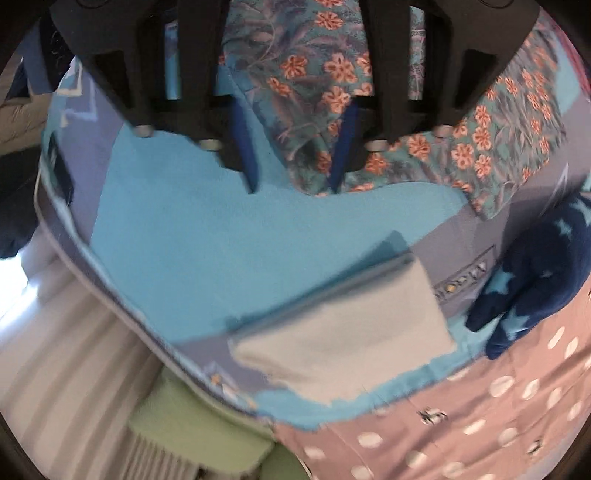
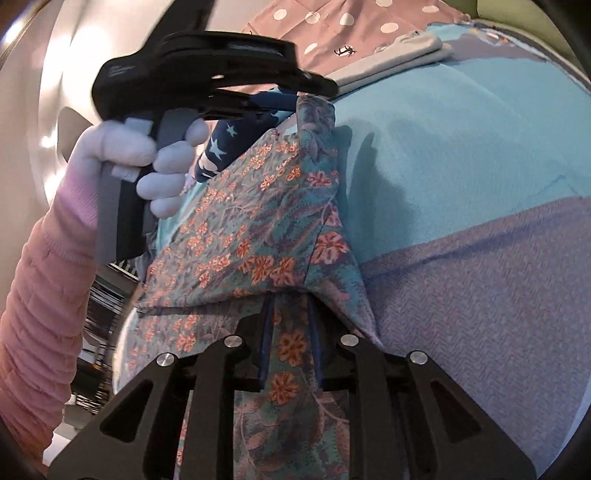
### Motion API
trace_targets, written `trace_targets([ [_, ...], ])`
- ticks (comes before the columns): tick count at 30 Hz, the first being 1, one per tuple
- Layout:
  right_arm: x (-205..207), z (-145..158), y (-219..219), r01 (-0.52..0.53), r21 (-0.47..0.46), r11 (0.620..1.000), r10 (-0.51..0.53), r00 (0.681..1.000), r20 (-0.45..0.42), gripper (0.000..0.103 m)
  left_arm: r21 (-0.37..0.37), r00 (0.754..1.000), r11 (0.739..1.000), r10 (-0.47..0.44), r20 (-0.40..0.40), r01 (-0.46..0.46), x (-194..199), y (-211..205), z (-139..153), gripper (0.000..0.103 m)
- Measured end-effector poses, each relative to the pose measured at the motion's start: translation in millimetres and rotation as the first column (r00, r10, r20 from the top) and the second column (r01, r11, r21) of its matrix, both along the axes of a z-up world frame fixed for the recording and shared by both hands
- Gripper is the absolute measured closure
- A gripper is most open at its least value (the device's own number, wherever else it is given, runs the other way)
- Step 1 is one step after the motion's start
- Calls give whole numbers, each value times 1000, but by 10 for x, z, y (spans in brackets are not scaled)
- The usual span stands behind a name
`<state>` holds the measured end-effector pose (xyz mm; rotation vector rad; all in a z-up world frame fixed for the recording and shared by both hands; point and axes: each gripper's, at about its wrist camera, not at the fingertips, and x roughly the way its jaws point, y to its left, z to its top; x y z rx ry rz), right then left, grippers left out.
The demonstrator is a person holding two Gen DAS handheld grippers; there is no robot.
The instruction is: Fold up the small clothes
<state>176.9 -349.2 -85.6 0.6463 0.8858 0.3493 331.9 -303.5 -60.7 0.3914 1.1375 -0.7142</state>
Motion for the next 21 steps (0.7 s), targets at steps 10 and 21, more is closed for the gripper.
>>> trace_targets([
  [10, -53, -6, -103, -4, 57, 998, 3, 1000, 16, 82, 100, 997, 993, 69, 17, -70, 276, -489, -391, 103],
  [21, -86, -51, -273, -11, 107, 994, 9, 1000, 20, 82, -115, 987, 990, 93, 133, -78, 81, -107, 97, 92],
])
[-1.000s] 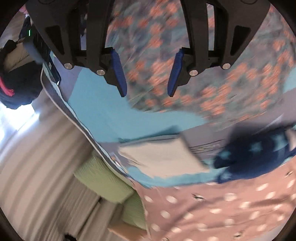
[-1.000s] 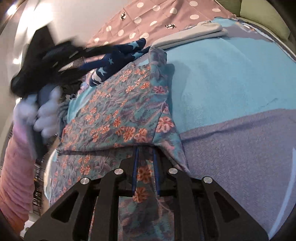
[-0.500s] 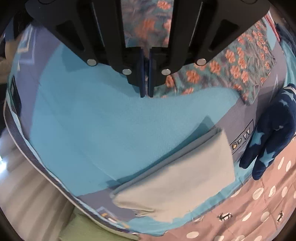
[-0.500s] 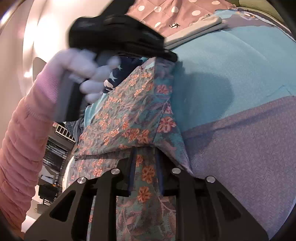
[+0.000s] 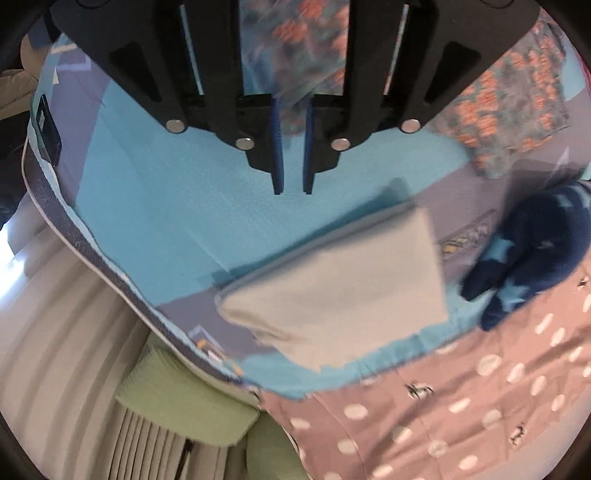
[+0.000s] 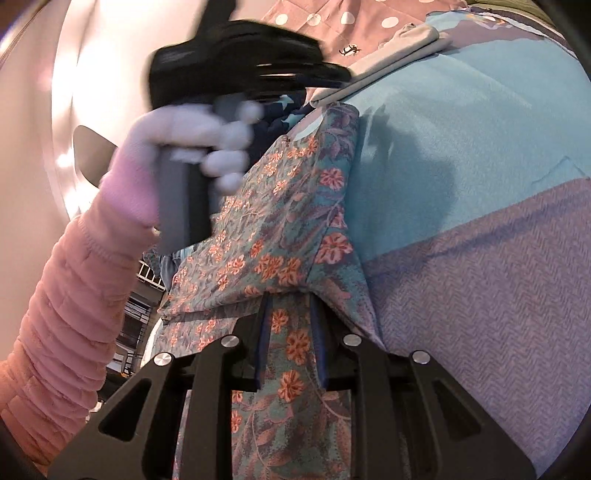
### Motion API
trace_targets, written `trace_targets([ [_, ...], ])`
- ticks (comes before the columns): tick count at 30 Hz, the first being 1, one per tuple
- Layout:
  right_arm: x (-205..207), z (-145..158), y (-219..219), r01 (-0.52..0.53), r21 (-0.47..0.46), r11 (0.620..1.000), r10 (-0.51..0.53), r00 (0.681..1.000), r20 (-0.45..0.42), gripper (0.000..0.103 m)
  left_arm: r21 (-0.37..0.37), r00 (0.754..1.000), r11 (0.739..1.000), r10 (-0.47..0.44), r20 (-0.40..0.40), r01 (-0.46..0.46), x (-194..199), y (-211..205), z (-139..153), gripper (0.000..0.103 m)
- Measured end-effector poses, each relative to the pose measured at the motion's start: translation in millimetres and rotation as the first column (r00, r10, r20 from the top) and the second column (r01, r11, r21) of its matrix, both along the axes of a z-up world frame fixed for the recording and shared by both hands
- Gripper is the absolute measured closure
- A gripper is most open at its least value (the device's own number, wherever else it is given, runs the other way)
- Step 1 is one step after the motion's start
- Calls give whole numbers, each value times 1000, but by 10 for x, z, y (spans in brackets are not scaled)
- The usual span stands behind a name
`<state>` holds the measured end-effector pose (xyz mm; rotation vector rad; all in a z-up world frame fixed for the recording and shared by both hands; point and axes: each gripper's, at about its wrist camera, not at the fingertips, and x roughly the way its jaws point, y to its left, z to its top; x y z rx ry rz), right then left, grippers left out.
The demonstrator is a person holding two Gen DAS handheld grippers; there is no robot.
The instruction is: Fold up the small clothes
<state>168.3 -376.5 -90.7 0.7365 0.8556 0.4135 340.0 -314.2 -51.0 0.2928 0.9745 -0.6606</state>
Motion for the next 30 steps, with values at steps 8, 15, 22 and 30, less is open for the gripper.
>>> trace_targets([
  [8, 8, -17, -63, 1, -11, 1000, -1, 1000, -5, 82, 64, 986, 986, -152, -73, 156, -486, 236, -275, 100],
  [15, 46, 6, 141, 2, -39, 999, -3, 1000, -8, 82, -47, 997, 996, -72, -41, 70, -436, 117, -492, 103],
  [22, 32, 22, 205, 3, -65, 998, -4, 1000, -7, 82, -96, 992, 994, -34, 118, 45, -843, 983, 91, 57],
  [30, -197, 408, 375, 19, -324, 946, 10, 996, 88, 81, -30, 921, 949, 312, 234, -314, -1428, 3109, -58, 50],
])
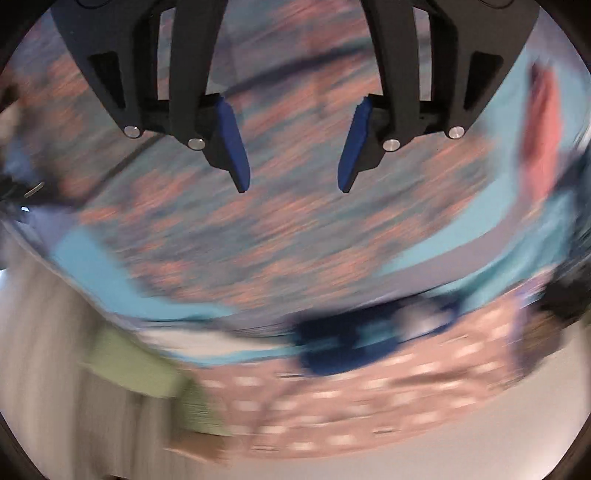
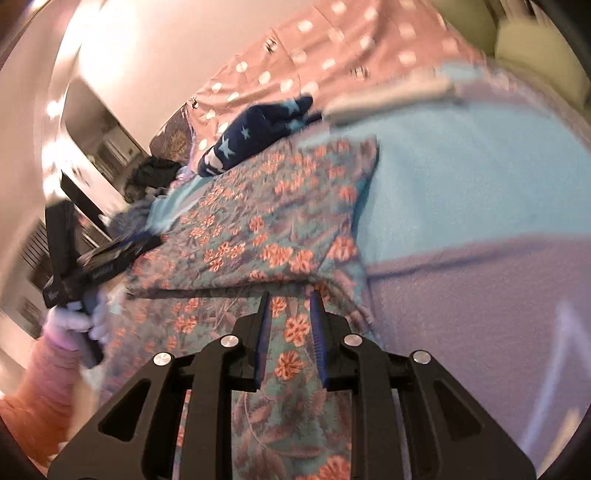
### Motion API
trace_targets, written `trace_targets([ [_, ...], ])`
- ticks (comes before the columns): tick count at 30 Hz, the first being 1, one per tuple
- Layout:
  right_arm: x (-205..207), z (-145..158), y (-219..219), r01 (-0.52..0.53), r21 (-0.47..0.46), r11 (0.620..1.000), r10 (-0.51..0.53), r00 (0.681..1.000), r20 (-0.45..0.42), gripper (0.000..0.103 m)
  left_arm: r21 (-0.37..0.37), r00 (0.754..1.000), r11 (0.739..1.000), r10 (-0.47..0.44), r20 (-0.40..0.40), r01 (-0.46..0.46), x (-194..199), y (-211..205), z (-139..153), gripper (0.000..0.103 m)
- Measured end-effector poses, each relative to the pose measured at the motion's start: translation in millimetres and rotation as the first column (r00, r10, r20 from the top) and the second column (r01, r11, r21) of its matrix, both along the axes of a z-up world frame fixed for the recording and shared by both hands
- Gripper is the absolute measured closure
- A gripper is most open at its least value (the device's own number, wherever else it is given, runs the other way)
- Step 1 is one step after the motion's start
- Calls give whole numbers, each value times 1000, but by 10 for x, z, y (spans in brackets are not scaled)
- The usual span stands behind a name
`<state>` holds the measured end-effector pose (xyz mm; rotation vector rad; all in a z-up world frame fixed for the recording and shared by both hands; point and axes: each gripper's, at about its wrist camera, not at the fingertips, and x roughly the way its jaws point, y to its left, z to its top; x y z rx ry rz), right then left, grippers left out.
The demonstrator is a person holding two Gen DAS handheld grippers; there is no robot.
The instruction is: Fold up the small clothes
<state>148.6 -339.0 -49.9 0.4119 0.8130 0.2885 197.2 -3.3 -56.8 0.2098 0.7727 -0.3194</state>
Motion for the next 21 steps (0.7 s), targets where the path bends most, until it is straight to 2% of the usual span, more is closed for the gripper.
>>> trace_targets([
  [3, -18, 233, 67, 29, -107, 994, -23, 998, 62, 80, -68, 981, 979, 193, -23, -194, -127, 718, -86, 46],
  [5, 64, 315, 77, 29, -120, 992, -22, 998, 61, 80, -83, 967, 964, 251, -31, -253, -171, 983, -120, 46],
  [7, 219, 356, 169, 4, -130, 992, 4, 998, 55, 80, -87, 968, 964, 250, -18, -251, -178, 1023, -138, 44],
  [9, 345, 295, 253, -17, -145, 989, 23, 999, 40, 80, -78, 974, 971, 225, -17, -226, -156, 986, -204, 31],
  [11, 464, 154, 372, -23, -195, 981, 21, 1000, -13, 76, -14, 970, 974, 226, -85, -228, -51, 931, -418, 25],
  [12, 527, -2, 413, -1, -272, 962, -19, 997, -71, 76, -27, 965, 970, 236, -113, -240, -33, 968, -483, 23],
  [13, 562, -171, 411, 11, -320, 947, -52, 992, -118, 77, -72, 962, 965, 242, -130, -252, -33, 1046, -491, 23],
  [15, 516, -203, 342, 28, -271, 962, -53, 995, -85, 78, -131, 956, 952, 258, -141, -276, -38, 1183, -470, 23],
  [17, 496, -156, 319, 49, -272, 961, -77, 993, -95, 78, -181, 952, 938, 273, -141, -296, -60, 1287, -437, 26],
  [19, 471, -115, 405, 42, -337, 941, -77, 993, -91, 77, -203, 948, 927, 299, -113, -316, -110, 1345, -374, 32],
  [21, 466, -13, 528, 34, -418, 908, -72, 994, -77, 76, -223, 947, 920, 317, -55, -321, -164, 1391, -235, 47],
])
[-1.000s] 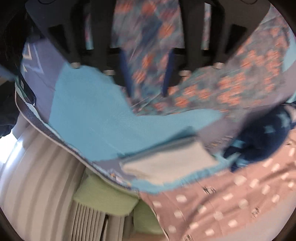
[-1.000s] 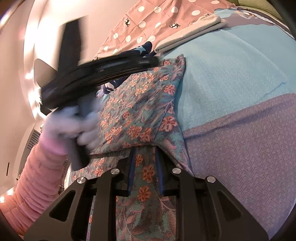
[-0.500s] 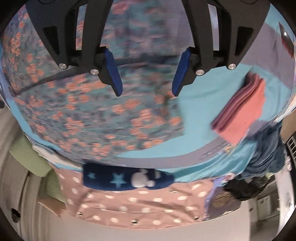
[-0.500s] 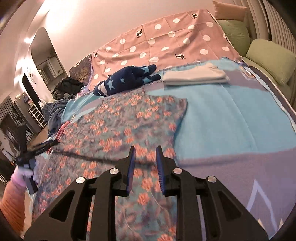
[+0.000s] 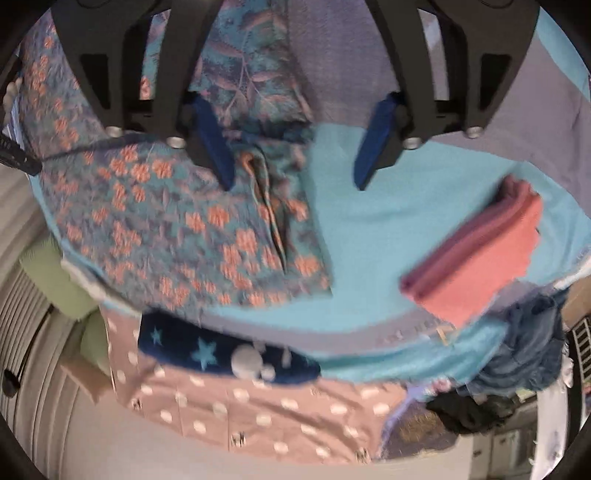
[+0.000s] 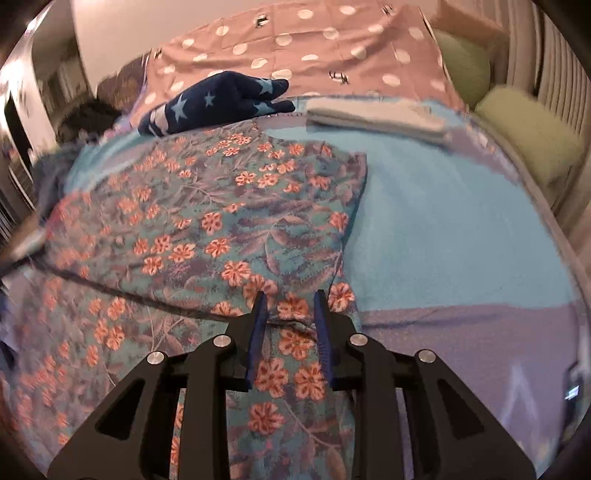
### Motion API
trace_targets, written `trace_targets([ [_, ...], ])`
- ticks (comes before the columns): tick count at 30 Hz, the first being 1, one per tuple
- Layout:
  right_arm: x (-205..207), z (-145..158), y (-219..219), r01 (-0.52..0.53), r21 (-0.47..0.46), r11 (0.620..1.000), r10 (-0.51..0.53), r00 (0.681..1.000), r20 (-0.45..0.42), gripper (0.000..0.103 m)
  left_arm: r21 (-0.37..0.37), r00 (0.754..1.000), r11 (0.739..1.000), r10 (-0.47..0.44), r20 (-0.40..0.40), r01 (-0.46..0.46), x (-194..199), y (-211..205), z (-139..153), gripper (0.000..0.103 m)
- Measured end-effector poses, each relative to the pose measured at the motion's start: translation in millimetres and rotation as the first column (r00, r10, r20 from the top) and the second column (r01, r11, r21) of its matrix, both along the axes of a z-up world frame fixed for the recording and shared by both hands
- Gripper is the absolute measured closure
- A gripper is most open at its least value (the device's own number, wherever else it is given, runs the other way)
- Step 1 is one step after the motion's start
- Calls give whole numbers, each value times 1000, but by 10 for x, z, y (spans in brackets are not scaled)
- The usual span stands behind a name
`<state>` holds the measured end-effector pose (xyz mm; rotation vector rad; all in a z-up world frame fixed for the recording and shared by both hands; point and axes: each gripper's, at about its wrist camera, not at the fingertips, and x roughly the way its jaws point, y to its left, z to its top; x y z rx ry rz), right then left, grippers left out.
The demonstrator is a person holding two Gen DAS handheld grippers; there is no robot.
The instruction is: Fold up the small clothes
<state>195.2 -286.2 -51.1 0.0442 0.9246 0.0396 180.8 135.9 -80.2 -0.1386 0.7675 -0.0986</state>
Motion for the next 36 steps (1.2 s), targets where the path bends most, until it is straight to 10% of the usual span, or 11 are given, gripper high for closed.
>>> trace_targets([
  [3, 118, 174, 102, -22, -2, 1000, 22, 999, 29, 76, -109, 996, 993, -39, 78, 47, -4, 16, 226, 71],
  [6, 358, 268, 232, -31, 16, 999, 30, 998, 53, 76, -202, 981, 961, -174, 80, 187, 133, -174, 324, 73],
  [11, 697, 62, 410, -31, 14, 999, 31, 999, 11, 69, -36, 975, 983, -183, -126, 180, 500, -533, -275, 73],
  [19, 729, -230, 407, -19, -60, 998, 19, 1000, 3, 62, 14, 976, 981, -192, -98, 194, 452, -601, -221, 70],
  [23, 778, -267, 502, 65, -218, 974, -67, 998, 1, 20, 63, 977, 979, -189, -99, 196, 452, -666, -234, 68],
  [29, 707, -196, 45, 118, 71, 990, -121, 992, 39, 33, 27, 980, 982, -183, -79, 186, 449, -598, -207, 68],
  [36, -265, 438, -181, 153, 61, 986, -163, 959, 232, 38, -50, 982, 992, -104, 158, 113, -285, -229, 315, 26],
])
